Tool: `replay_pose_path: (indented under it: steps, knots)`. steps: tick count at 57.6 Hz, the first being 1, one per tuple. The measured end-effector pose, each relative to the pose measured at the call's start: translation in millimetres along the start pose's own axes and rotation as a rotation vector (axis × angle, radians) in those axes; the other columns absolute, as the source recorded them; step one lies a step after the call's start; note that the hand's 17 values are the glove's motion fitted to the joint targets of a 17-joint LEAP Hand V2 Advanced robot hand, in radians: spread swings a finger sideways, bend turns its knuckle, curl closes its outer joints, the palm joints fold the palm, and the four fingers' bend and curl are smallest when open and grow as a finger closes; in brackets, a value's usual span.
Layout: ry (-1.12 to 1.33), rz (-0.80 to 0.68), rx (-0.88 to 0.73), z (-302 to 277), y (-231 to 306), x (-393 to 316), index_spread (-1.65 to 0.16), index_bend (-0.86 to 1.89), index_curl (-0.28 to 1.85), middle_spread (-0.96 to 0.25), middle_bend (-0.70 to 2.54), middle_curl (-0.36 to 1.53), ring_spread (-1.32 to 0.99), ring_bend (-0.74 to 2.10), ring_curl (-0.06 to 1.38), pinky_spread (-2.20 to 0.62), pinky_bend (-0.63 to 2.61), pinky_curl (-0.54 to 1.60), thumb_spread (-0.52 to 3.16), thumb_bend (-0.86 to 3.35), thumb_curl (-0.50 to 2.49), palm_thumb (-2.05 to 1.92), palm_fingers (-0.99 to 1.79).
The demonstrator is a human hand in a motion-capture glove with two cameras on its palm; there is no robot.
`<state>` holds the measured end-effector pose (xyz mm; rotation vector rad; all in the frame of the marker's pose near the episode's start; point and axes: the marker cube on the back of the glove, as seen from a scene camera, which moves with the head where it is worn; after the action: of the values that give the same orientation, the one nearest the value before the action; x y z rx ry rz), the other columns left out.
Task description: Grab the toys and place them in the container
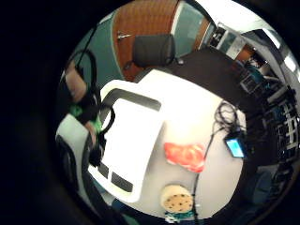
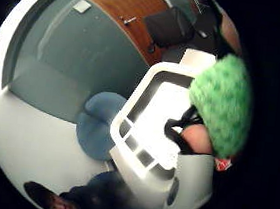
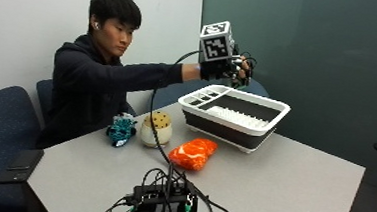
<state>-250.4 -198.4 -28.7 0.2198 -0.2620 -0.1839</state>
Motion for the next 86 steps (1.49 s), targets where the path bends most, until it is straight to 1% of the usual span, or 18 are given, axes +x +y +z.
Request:
replay_pose_path:
  steps: [2,6,9,10,19,24,30,36,41,50,59,62,66,68,69,70,77,86]
  knots:
    - [-0.007,-0.012,-0.038,13.9,-3.9,-2.2,-0.3,0.3,0.51,-0.15,0.73,0.54,-0.29,1.23,0.57,-0.42,1.37,0.5,0.58,0.26,0.8,0.59,0.61]
    - [0.019,-0.08,-0.123,42.7,0.7,-15.3,-0.29,0.13,0.46,-0.14,0.65,0.52,-0.27,1.15,0.54,-0.39,1.42,0.5,0.84,0.21,0.73,0.46,0.39]
    - [0.037,-0.119,-0.175,55.4,6.3,-20.7,-0.27,0.13,0.46,-0.1,0.48,0.48,-0.23,0.98,0.52,-0.29,1.4,0.52,0.95,0.11,0.65,0.31,-0.2]
    - [0.042,-0.121,-0.183,56.2,7.3,-19.3,-0.27,0.13,0.44,-0.09,0.45,0.47,-0.2,0.91,0.5,-0.26,1.39,0.51,0.97,0.08,0.63,0.27,-0.26]
    - [0.108,-0.092,-0.204,31.3,18.2,16.0,-0.24,0.1,0.35,-0.03,0.3,0.41,-0.11,0.66,0.35,-0.11,1.26,0.41,1.13,0.0,0.52,0.19,-0.21]
    - [0.098,0.013,-0.224,-6.4,17.8,64.5,-0.24,0.1,0.32,-0.02,0.27,0.4,-0.09,0.61,0.33,-0.07,1.22,0.38,1.19,-0.01,0.49,0.19,-0.17]
    - [0.209,-0.057,-0.306,-15.4,57.9,83.2,-0.24,0.11,0.3,-0.01,0.25,0.41,-0.06,0.55,0.31,-0.03,1.17,0.36,1.23,-0.01,0.45,0.19,-0.16]
    - [0.242,-0.014,-0.353,-19.1,82.0,125.1,-0.24,0.11,0.28,-0.01,0.24,0.41,-0.05,0.52,0.3,-0.01,1.13,0.34,1.25,-0.01,0.42,0.19,-0.14]
    - [0.22,0.025,-0.416,-5.1,98.6,162.8,-0.24,0.1,0.27,-0.01,0.22,0.41,-0.04,0.52,0.3,0.0,1.11,0.33,1.26,-0.01,0.4,0.19,-0.13]
    - [0.199,0.072,-0.628,58.7,133.3,197.0,-0.23,0.1,0.25,-0.01,0.17,0.4,-0.03,0.5,0.3,0.0,1.12,0.32,1.28,0.0,0.38,0.22,-0.16]
    - [0.309,0.089,-0.608,96.9,131.9,234.1,-0.25,0.1,0.23,0.0,0.15,0.36,0.0,0.44,0.28,0.0,1.18,0.32,1.31,0.0,0.37,0.26,-0.19]
    - [0.336,0.077,-0.54,99.7,127.6,240.6,-0.26,0.07,0.21,-0.01,0.14,0.35,0.0,0.45,0.29,-0.01,1.26,0.34,1.33,0.01,0.37,0.29,-0.13]
    - [0.321,0.044,-0.48,102.8,124.2,240.2,-0.28,0.1,0.19,-0.05,0.23,0.37,-0.03,0.65,0.32,-0.09,1.29,0.33,1.41,0.07,0.38,0.38,0.19]
    - [0.316,0.021,-0.449,103.7,122.4,239.1,-0.28,0.09,0.18,-0.05,0.23,0.37,-0.06,0.7,0.32,-0.14,1.31,0.33,1.44,0.08,0.38,0.4,0.24]
    - [0.317,0.009,-0.431,104.0,121.6,238.1,-0.28,0.09,0.18,-0.06,0.3,0.39,-0.11,0.84,0.37,-0.21,1.33,0.34,1.47,0.1,0.39,0.43,0.51]
    - [0.318,-0.002,-0.415,104.5,121.2,236.6,-0.27,0.07,0.15,-0.07,0.32,0.39,-0.13,0.89,0.36,-0.24,1.32,0.32,1.48,0.12,0.39,0.45,0.6]
    - [0.313,-0.061,-0.36,105.2,123.6,216.4,-0.3,0.15,0.12,-0.16,0.58,0.53,-0.25,1.16,0.48,-0.32,1.33,0.37,1.34,0.19,0.53,0.68,0.98]
    - [0.237,-0.062,-0.222,66.7,111.7,183.4,-0.4,0.28,0.11,-0.23,0.87,0.71,-0.32,1.31,0.58,-0.36,1.31,0.42,1.21,0.2,0.65,0.73,1.13]
